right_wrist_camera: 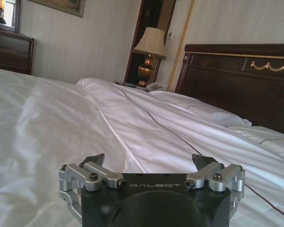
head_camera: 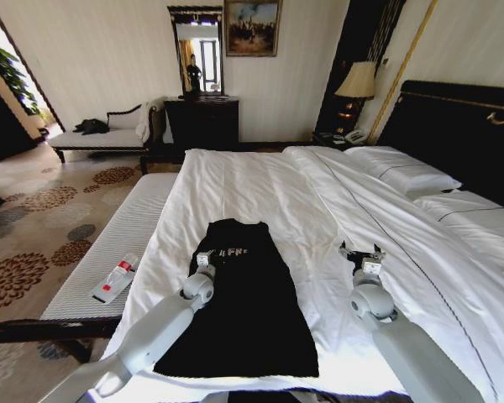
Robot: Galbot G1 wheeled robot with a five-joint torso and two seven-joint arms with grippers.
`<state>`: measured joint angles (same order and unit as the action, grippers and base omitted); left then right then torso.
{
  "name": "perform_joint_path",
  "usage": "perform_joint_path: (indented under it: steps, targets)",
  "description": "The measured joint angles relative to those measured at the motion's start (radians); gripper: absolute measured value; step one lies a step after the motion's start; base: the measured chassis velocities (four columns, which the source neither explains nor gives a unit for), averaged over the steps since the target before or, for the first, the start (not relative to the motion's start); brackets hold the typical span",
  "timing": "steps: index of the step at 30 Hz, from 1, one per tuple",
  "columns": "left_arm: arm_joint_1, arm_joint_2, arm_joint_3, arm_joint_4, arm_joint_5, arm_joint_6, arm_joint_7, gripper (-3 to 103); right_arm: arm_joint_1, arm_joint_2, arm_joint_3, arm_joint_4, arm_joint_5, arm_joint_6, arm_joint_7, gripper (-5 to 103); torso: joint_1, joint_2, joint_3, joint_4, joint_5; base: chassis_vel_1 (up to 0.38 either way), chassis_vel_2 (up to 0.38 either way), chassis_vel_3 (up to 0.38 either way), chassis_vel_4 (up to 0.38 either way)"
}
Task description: Fold the clothes on the bed.
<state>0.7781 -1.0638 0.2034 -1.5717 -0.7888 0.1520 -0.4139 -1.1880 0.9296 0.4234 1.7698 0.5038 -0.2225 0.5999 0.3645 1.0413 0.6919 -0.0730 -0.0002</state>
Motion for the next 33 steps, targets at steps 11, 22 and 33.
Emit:
perform_joint_path:
  steps: [11,22,33]
  targets:
    - [-0.107,-0.028,-0.15,0.119,-0.193,-0.002,0.001,76,-0.01,0.006,-0.001,-0.014,-0.007,0.004,-0.005,100,0.0,0.0,0.0,-0.0002,0.0002,0.0,0.0,0.0,0.0]
    - [-0.217,-0.084,-0.162,0.41,-0.191,-0.005,0.084,100,0.064,0.002,-0.076,-0.057,0.001,0.003,-0.005,100,0.0,0.0,0.0,0.0007,0.0003,0.0,0.0,0.0,0.0]
    - [-0.276,-0.181,-0.164,0.552,-0.15,-0.071,0.209,100,0.066,0.003,-0.076,-0.068,0.009,-0.006,-0.003,100,0.0,0.0,0.0,-0.0001,0.0003,0.0,0.0,0.0,0.0]
